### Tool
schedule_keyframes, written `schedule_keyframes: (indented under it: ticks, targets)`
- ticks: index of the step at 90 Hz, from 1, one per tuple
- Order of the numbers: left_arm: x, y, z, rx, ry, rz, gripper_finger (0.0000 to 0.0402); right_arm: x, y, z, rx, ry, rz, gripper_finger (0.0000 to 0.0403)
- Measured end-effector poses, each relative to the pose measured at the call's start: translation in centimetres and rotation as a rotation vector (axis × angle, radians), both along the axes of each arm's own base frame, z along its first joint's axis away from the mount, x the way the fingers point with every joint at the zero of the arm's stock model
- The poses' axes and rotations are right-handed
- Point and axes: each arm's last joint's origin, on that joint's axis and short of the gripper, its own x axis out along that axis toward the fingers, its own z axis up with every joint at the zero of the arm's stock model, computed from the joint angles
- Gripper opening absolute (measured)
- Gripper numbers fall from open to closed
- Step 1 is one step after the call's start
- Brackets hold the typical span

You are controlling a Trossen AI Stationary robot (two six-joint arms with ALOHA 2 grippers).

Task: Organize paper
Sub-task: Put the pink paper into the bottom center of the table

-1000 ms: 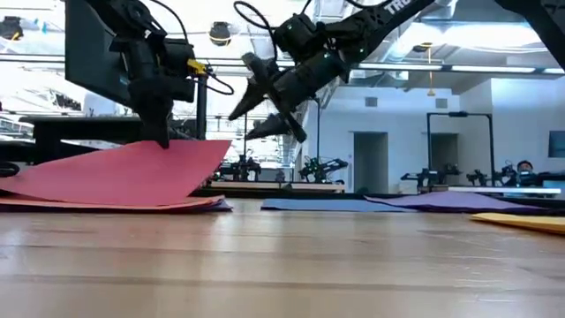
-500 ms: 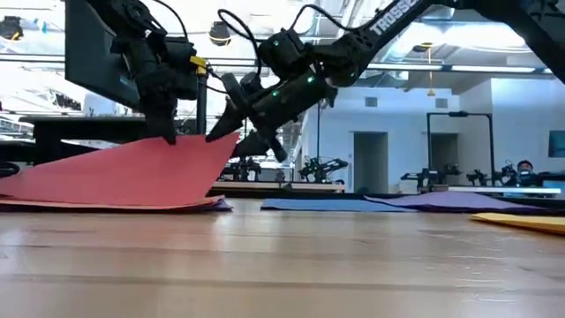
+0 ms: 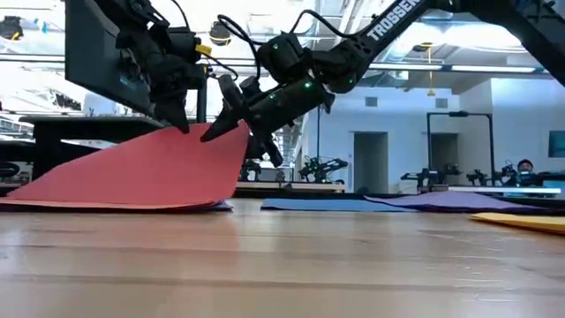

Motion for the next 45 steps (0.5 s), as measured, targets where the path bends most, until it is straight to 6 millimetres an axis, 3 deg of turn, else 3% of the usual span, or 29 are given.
schedule_keyframes:
  ticks: [34,45]
  targets:
    - [-0.01,-0.01,-0.01,-0.007,0.001,0.01,0.0,0.01,-0.13,0.07,0.03,-0.012,-0.019,0.0216]
    - [0.01,0.02,0.01,-0.008,-0.002,0.018,0.0,-0.06,-0.12,-0.05,0.074,0.0,-0.04,0.0178]
